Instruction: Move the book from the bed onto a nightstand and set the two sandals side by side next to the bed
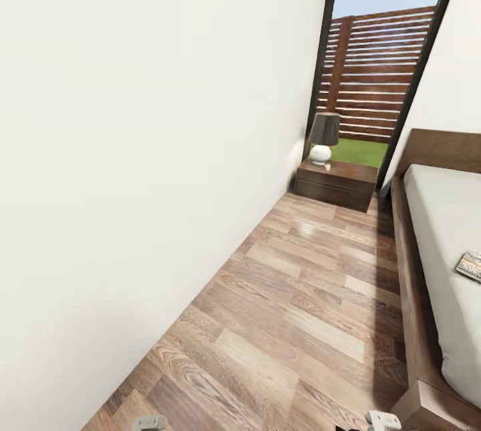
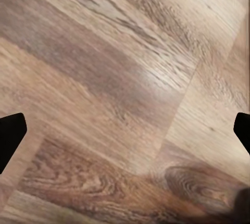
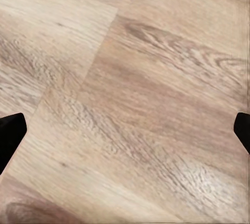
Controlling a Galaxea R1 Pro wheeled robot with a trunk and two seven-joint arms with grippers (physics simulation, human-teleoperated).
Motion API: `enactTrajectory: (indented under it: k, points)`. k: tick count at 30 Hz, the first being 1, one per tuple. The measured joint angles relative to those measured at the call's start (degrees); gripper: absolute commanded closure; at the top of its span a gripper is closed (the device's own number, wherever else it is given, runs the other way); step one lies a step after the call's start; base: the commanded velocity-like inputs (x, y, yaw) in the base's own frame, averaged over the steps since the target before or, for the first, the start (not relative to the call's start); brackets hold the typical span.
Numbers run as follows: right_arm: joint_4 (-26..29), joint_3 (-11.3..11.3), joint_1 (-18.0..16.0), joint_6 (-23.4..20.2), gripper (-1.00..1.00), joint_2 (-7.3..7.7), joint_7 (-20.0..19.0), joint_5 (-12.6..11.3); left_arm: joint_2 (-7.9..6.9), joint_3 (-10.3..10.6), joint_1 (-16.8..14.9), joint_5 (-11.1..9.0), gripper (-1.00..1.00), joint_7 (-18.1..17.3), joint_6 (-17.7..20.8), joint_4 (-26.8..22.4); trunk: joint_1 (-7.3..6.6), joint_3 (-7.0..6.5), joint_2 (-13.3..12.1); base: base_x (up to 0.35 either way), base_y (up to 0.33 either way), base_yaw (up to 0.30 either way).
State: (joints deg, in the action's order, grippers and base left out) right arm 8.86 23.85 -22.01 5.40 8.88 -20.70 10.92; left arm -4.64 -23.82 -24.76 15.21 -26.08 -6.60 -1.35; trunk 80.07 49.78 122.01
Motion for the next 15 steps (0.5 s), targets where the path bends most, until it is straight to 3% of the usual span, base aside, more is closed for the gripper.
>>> enactTrajectory:
  k: [15]
  points:
    - [0.0,-0.1,0.0,0.0,-1.0,0.0,0.0,0.1,0.0,0.0,0.0,0.0,-1.0,0.0,0.0,0.0,0.0,0.38,0.0,0.0,0.0,-0.22]
